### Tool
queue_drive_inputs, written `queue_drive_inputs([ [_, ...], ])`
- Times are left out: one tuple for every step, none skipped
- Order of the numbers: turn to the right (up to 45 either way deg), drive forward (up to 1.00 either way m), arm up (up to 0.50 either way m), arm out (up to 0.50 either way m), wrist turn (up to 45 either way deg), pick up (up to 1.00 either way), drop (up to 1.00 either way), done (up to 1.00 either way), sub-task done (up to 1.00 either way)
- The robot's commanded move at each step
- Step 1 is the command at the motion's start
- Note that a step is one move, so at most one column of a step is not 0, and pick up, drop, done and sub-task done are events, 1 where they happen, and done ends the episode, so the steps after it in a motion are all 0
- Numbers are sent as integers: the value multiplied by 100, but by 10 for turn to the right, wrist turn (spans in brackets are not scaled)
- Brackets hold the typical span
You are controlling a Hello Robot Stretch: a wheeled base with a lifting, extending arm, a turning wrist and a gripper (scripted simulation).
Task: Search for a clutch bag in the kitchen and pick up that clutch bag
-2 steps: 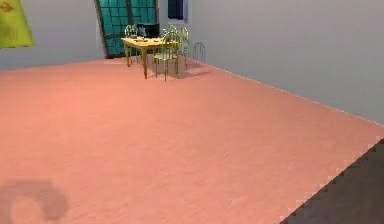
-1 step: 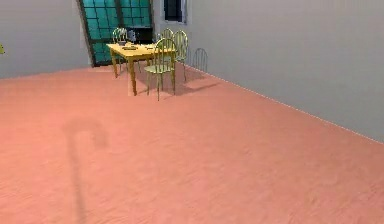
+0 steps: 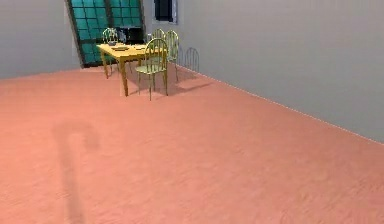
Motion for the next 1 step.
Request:
queue_drive_inputs([
  [60,0,0,0,0,0,0,0,0],
])
